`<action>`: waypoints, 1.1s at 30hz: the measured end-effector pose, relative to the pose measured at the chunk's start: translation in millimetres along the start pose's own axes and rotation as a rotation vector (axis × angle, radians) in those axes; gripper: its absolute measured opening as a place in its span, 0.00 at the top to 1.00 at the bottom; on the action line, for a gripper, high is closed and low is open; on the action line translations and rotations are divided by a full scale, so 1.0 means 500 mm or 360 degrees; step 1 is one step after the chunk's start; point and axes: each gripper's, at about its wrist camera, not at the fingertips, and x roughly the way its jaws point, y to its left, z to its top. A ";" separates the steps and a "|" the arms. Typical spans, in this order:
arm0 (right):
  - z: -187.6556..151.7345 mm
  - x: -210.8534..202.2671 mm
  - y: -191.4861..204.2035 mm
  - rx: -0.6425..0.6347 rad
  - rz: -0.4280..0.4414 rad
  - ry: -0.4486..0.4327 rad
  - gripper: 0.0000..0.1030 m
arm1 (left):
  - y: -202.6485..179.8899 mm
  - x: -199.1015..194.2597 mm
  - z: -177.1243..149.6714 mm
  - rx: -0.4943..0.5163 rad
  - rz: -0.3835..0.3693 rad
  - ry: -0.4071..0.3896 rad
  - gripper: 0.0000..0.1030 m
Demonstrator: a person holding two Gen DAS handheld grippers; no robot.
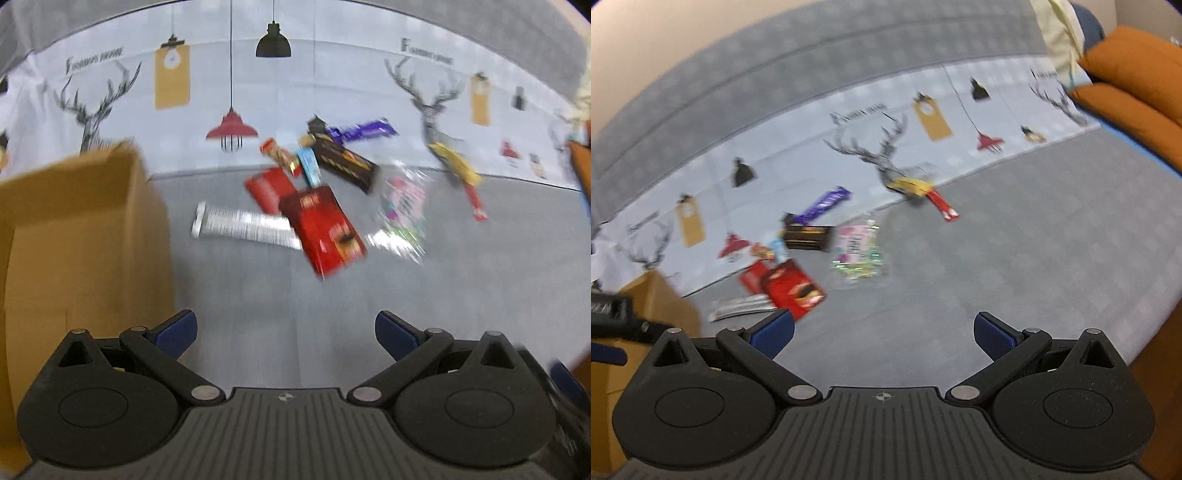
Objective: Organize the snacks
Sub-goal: 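Grasp the silver stick pack with the left gripper while the right grasps the pink candy bag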
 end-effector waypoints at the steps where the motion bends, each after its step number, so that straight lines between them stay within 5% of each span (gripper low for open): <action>1: 0.008 0.025 -0.009 0.0008 -0.0016 0.0014 0.00 | -0.012 0.035 0.023 -0.0017 0.0049 0.0012 0.00; 4: 0.034 0.114 -0.025 0.0024 -0.0028 0.0071 0.00 | -0.015 0.120 0.078 -0.0173 0.0141 0.0041 0.00; 12: 0.104 0.367 -0.006 0.0032 0.0066 0.0215 0.00 | 0.067 0.280 0.135 -0.0925 0.0287 0.0150 0.00; 21: 0.138 0.558 0.083 -0.0082 0.0053 0.0302 0.00 | 0.156 0.374 0.135 -0.1294 0.0417 0.0195 0.00; 28: 0.110 0.600 0.116 -0.0217 -0.0082 0.0254 0.00 | 0.131 0.376 0.161 -0.1199 0.0410 0.0217 0.01; 30: 0.103 0.601 0.126 -0.0272 -0.0119 0.0239 0.00 | 0.116 0.366 0.168 -0.1126 0.0391 0.0197 0.16; 31: 0.101 0.600 0.132 -0.0326 -0.0125 0.0241 0.00 | 0.106 0.355 0.169 -0.1093 0.0394 0.0141 0.40; 33: 0.102 0.591 0.129 -0.0337 -0.0099 0.0251 0.03 | 0.099 0.337 0.172 -0.1062 0.0335 0.0061 0.61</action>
